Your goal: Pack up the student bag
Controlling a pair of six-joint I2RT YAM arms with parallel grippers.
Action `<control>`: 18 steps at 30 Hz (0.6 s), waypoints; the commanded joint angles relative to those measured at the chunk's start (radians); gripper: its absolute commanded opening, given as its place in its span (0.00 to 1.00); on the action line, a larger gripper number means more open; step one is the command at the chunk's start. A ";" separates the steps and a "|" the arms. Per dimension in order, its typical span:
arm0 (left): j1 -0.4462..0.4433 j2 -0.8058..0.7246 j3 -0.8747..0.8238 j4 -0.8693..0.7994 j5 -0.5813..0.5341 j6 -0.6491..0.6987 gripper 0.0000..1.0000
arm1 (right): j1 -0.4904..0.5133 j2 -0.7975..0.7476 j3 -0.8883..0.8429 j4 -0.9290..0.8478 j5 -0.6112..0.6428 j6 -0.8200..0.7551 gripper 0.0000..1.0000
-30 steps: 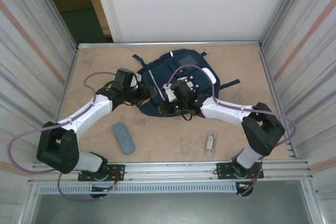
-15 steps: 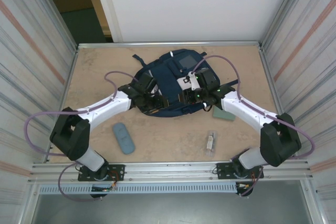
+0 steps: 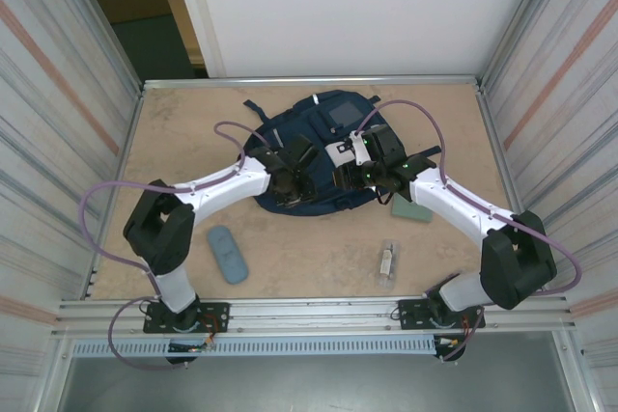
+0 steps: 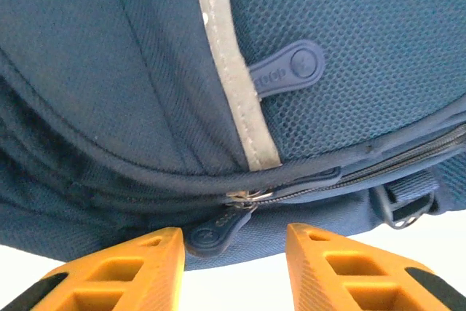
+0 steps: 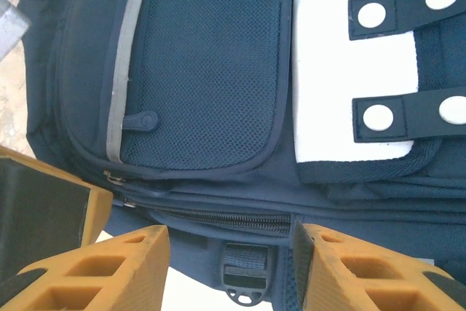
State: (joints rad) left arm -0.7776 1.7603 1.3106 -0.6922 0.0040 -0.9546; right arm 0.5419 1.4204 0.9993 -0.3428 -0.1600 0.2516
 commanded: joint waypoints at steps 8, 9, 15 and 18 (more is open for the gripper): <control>-0.031 0.071 0.059 -0.138 -0.180 -0.040 0.27 | -0.016 -0.056 0.021 0.018 -0.003 -0.033 0.48; -0.031 0.075 0.061 -0.134 -0.183 -0.033 0.26 | -0.016 -0.062 0.016 0.027 -0.004 -0.031 0.48; -0.028 0.072 0.070 -0.050 -0.169 0.057 0.14 | -0.019 -0.075 0.026 0.014 -0.015 -0.026 0.48; -0.018 0.074 0.074 -0.017 -0.137 0.111 0.13 | -0.019 -0.085 0.013 0.032 -0.021 -0.020 0.48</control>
State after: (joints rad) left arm -0.8047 1.8328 1.3552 -0.7521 -0.1314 -0.9131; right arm 0.5278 1.3712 0.9997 -0.3218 -0.1616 0.2459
